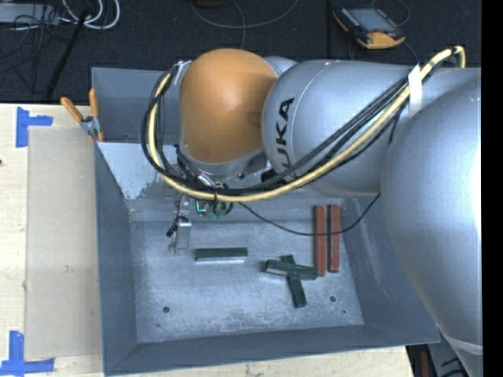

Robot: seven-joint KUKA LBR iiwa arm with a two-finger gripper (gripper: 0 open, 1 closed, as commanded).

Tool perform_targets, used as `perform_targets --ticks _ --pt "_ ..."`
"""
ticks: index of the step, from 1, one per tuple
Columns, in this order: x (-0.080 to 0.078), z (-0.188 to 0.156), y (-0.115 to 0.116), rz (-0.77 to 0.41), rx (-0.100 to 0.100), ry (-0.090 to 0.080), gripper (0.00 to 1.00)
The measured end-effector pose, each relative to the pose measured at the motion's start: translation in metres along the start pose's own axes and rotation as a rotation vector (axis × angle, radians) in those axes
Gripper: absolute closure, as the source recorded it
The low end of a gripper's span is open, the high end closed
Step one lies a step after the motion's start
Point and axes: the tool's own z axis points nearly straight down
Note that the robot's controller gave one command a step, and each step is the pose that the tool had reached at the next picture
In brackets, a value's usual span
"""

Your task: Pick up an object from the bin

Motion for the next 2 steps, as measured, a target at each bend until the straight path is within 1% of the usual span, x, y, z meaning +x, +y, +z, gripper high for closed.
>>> perform_targets --ticks 1,2 --pt "-0.005 0.097 -0.113 0.052 0.004 0.0 0.0" --pt "0.013 0.132 -0.103 0.167 -0.001 -0.003 0.0"
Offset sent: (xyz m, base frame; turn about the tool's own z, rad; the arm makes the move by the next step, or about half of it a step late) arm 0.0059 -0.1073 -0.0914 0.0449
